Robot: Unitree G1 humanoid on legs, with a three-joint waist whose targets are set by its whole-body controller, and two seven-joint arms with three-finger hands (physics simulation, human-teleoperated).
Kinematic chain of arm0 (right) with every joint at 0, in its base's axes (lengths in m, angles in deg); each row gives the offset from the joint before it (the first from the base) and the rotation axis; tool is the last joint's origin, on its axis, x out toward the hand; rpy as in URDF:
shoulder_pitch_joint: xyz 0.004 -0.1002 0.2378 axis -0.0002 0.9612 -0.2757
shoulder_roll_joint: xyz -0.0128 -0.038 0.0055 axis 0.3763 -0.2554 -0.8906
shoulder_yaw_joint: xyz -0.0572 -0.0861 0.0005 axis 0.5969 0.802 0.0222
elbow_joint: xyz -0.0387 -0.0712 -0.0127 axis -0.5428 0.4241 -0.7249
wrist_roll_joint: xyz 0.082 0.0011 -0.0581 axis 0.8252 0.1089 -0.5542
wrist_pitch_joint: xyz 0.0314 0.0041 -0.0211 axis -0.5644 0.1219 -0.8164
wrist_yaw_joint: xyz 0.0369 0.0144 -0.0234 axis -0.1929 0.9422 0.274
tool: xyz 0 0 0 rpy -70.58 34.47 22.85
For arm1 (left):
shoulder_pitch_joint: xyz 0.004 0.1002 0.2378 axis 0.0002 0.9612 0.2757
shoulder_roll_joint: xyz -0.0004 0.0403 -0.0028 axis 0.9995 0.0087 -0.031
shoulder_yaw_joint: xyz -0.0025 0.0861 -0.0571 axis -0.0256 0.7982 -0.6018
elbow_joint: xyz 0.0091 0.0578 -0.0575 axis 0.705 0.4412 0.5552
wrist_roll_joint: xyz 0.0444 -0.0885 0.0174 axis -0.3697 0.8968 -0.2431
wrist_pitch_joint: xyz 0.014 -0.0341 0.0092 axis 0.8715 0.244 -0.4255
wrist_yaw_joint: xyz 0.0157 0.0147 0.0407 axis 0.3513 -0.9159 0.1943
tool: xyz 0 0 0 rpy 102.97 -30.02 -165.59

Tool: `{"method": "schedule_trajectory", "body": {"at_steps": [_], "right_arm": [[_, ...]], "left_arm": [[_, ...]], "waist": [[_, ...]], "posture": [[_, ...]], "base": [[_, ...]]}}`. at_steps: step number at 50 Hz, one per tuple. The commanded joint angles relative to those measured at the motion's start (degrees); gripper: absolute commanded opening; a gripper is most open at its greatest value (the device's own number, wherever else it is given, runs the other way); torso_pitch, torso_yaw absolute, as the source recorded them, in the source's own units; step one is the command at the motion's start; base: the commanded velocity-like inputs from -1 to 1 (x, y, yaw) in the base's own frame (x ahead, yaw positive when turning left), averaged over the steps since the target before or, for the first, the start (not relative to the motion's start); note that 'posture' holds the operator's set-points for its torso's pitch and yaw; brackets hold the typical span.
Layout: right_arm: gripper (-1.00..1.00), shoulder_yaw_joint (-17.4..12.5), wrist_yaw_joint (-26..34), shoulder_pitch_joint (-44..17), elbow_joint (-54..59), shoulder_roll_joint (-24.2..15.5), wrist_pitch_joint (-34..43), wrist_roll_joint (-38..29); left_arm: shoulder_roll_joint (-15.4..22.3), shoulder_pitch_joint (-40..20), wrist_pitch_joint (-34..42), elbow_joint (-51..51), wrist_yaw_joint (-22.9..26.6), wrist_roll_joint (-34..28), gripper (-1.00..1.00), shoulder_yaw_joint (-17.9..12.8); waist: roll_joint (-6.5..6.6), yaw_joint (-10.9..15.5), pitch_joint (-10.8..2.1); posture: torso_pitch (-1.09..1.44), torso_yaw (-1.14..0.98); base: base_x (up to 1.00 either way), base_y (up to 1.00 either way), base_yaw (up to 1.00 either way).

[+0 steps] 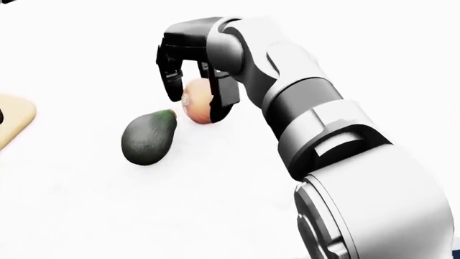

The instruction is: Place the avocado, onion, tomato and bell pepper on the cutting board.

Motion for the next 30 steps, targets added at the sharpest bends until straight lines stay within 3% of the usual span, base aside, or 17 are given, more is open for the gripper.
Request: {"method": "schedule_trajectory", "body": {"at_steps": [1, 13, 30], "right_arm": [[-1.0, -0.28, -0.33, -2.74, -2.21, -1.34, -0.28, 0.11], [-1.0, -0.8, 0.95, -5.12, -2.49, -4.64, -1.33, 1.61], [-1.0, -0.56, 6.06, -10.14, -3.57, -12.52, -6.15, 5.61]], "left_arm": [[0.71, -2.39, -0.33, -2.07, -0.74, 1.12, 1.0, -0.67], [-1.26, -3.71, -0.08, -2.3, -0.85, 0.21, 1.0, 0.14], [-5.05, -7.04, 0.76, -3.07, 0.28, -1.73, 1.0, 1.77]], "waist": [[0.47, -0.22, -1.86], [0.09, -0.24, -1.51], [-0.93, -0.1, -1.13]], "posture": [[0.0, 0.0], [0.0, 0.0], [0.0, 0.0]], "base": [[0.0, 0.0, 0.0], [0.0, 0.0, 0.0], [0.0, 0.0, 0.0]]}}
